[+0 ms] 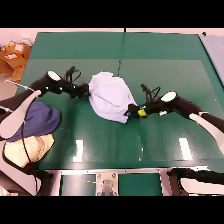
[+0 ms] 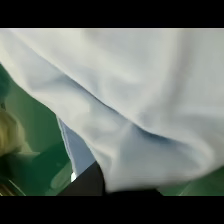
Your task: Fold the shirts.
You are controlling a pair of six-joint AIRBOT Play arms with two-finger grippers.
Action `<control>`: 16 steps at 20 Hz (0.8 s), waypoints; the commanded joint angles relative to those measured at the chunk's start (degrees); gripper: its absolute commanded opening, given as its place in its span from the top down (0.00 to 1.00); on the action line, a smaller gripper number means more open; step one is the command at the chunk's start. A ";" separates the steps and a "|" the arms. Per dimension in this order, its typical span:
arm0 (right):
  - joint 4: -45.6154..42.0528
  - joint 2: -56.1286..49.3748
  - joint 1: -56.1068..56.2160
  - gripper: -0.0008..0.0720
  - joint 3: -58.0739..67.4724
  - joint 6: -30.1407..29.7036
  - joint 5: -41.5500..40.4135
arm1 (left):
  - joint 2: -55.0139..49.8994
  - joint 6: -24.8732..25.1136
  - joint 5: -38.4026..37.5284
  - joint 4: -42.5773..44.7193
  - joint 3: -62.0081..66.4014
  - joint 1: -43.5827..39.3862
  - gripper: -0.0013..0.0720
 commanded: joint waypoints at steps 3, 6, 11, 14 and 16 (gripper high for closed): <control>-0.02 11.15 -7.69 0.96 15.82 -1.16 10.58 | 13.42 2.60 -6.36 -5.07 10.27 -0.20 0.96; -0.02 18.64 -12.20 0.96 30.67 -1.07 14.60 | 28.59 2.03 -4.90 -5.09 15.34 -0.20 0.96; 0.00 28.28 -15.39 0.96 50.25 0.63 17.92 | 49.18 0.98 -1.29 -4.90 21.70 -0.20 0.96; -0.26 31.87 -15.39 0.96 57.00 2.40 17.92 | 53.11 1.14 -1.07 -4.55 26.62 -0.17 0.96; -1.11 33.16 -15.39 0.96 58.42 2.56 17.94 | 53.13 0.92 -1.51 -2.54 29.31 -0.17 0.96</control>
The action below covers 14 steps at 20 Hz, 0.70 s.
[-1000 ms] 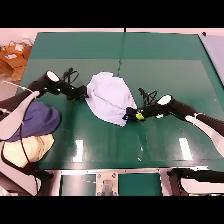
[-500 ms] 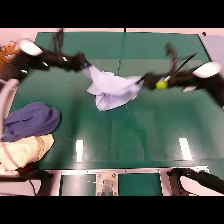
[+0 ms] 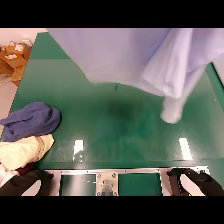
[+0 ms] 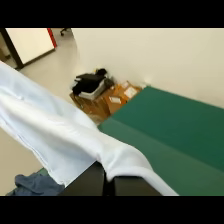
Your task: Fold the shirts.
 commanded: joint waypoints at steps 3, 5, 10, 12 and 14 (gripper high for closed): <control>-1.46 1.66 -0.37 0.96 4.57 1.09 0.55 | 1.88 -2.84 0.11 9.81 3.41 0.04 0.96; -1.60 -1.55 -0.37 0.96 2.82 1.07 0.55 | -1.77 -4.83 -0.94 15.54 3.32 0.04 0.96; -1.55 -14.47 3.13 0.96 -13.55 -2.75 -1.46 | -22.10 -4.66 -9.35 16.81 3.32 0.02 0.96; -1.49 -22.29 5.07 0.93 -21.42 -5.42 -7.37 | -33.20 -4.59 -10.73 16.24 3.32 0.02 0.96; -1.42 -30.45 6.05 0.93 -25.79 -6.10 -13.68 | -43.78 -4.52 -9.33 13.66 3.32 0.02 0.96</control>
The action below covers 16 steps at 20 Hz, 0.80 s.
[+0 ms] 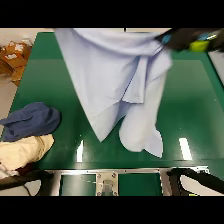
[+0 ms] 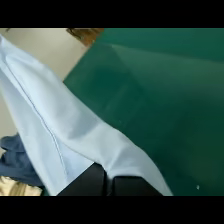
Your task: Fold the shirts.
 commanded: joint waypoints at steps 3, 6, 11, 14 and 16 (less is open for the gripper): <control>2.25 -21.81 2.16 0.93 -7.82 -2.56 -11.08 | -24.76 2.73 3.04 -9.20 0.04 -0.04 0.96; 4.35 -27.10 2.08 0.78 -6.10 -4.70 -13.09 | -28.61 4.15 5.01 -11.67 0.07 -0.02 0.95; -4.33 -24.28 -6.67 0.48 1.88 -2.10 0.59 | -28.35 0.98 -10.10 -8.11 3.43 2.12 0.19; -13.79 -18.25 -15.19 0.48 -1.84 0.98 8.26 | -28.35 -3.93 -21.38 -3.13 6.01 5.01 0.41; -16.57 -12.41 -19.65 0.47 -10.51 1.62 9.53 | -28.26 -5.81 -26.51 -2.29 5.68 6.14 0.41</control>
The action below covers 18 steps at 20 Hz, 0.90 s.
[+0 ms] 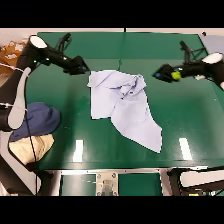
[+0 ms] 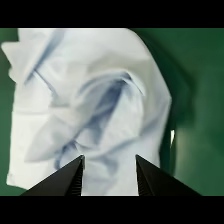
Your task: Fold the shirts.
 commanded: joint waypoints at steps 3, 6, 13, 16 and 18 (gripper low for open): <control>-9.25 16.11 -12.07 0.38 -23.96 3.43 1.84 | -0.20 -5.05 -15.91 4.87 -2.93 1.27 0.41; -9.77 23.28 -15.15 0.37 -39.32 4.96 -1.77 | 0.13 -5.49 -18.29 4.87 -11.65 0.48 0.41; -8.50 24.37 -12.17 0.36 -49.55 7.37 -4.98 | 13.35 -1.75 -1.55 6.78 -41.35 -0.35 0.41; -8.61 24.35 -9.40 0.36 -49.55 7.67 -5.49 | 15.37 0.44 10.97 -0.37 -48.50 -3.39 0.41; -8.61 24.30 -7.98 0.36 -49.55 7.67 -5.75 | 15.08 1.01 17.00 -2.08 -50.18 -7.34 0.41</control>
